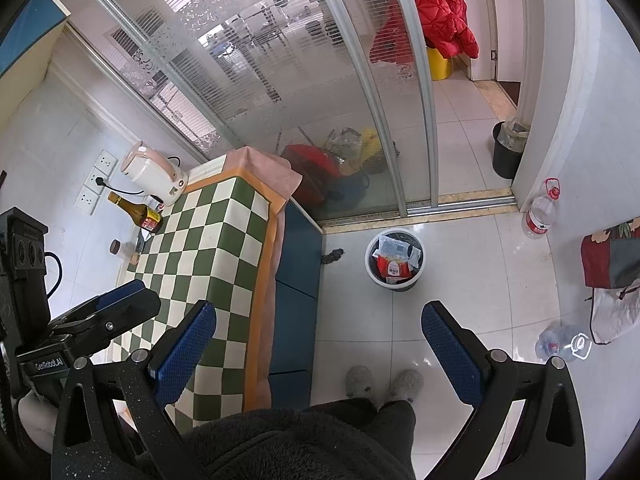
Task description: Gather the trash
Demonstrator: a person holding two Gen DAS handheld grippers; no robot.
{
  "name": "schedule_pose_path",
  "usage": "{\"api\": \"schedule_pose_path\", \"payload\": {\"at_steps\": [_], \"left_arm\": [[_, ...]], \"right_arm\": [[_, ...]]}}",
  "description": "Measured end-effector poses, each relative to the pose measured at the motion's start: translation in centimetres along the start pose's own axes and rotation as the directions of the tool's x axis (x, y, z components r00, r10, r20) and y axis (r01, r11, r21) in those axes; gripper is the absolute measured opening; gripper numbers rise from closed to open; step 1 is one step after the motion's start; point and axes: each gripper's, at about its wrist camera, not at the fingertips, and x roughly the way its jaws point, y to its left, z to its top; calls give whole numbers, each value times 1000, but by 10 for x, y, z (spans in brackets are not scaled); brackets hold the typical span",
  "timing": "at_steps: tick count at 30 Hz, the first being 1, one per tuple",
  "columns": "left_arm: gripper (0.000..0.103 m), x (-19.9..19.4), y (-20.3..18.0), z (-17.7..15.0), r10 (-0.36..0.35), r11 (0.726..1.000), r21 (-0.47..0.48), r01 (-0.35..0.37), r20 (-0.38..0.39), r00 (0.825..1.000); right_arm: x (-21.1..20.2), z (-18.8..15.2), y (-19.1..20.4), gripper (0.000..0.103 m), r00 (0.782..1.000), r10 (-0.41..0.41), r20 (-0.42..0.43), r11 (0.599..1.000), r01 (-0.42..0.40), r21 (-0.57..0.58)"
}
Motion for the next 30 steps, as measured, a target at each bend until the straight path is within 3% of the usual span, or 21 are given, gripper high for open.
{"api": "schedule_pose_path", "payload": {"at_steps": [30], "left_arm": [[103,5,-5,1,-8,1000,1,8,-17,1000]], "right_arm": [[5,-4,0,103,1000,11,-13,1000,-11,4]]}}
